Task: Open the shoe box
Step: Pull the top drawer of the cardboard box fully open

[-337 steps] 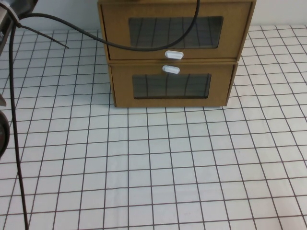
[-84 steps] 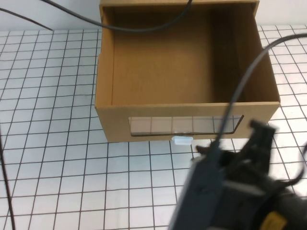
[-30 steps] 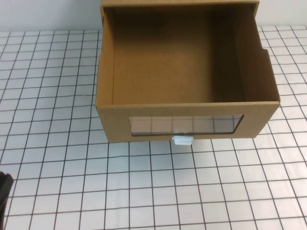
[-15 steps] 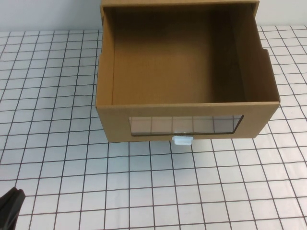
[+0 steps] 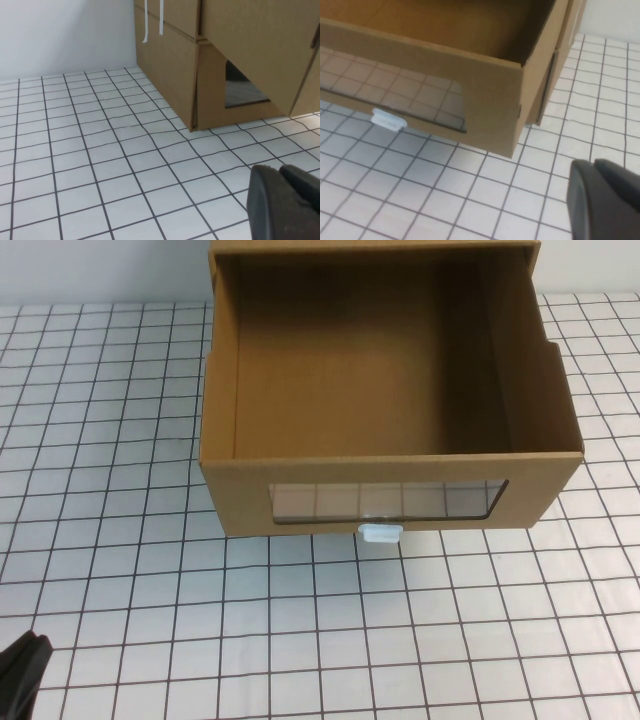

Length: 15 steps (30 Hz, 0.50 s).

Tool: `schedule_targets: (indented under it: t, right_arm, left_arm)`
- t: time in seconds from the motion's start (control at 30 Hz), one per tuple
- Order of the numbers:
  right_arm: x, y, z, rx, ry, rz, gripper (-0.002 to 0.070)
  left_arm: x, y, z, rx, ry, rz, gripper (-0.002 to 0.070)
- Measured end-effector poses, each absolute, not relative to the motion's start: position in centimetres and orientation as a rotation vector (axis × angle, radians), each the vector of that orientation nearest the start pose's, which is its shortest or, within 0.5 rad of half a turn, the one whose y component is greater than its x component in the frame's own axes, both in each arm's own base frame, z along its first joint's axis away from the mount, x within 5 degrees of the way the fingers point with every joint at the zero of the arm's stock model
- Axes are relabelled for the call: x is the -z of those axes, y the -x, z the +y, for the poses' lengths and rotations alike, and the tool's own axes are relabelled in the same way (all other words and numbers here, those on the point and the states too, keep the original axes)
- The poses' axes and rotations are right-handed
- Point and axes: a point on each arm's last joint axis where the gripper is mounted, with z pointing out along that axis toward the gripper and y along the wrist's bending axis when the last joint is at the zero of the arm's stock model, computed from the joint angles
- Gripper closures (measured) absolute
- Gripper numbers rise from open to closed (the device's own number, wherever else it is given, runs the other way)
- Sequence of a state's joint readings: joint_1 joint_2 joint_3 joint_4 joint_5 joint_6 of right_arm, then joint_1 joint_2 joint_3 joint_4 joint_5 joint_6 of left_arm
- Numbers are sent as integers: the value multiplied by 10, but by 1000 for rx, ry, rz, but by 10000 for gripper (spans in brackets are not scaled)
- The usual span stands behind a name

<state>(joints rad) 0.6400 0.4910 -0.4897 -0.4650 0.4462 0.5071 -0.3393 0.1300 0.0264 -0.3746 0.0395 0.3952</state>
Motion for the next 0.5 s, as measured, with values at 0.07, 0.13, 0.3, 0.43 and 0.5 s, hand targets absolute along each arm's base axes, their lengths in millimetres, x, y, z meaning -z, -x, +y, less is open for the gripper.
schedule_targets:
  t: [0.07,0.13,0.3,0.43,0.5]
  right_arm:
    - [-303,-92,45,-281,391,1882,689]
    - [-300,-92,42,-246,387,1922,689]
    - [-293,-93,36,-162,391,1910,690]
    - [-279,-95,22,-112,228,1860,689]
    - [-266,-93,15,-85,167,1822,689]
  left_arm:
    - [-193,-63,-24,252,-312,1652,678]
    - [-193,-63,-24,252,-312,1651,678]
    - [-193,-63,-24,253,-312,1652,678]
    - [-193,-63,-24,254,-310,1652,678]
    - [-193,-63,-24,254,-310,1652,678]
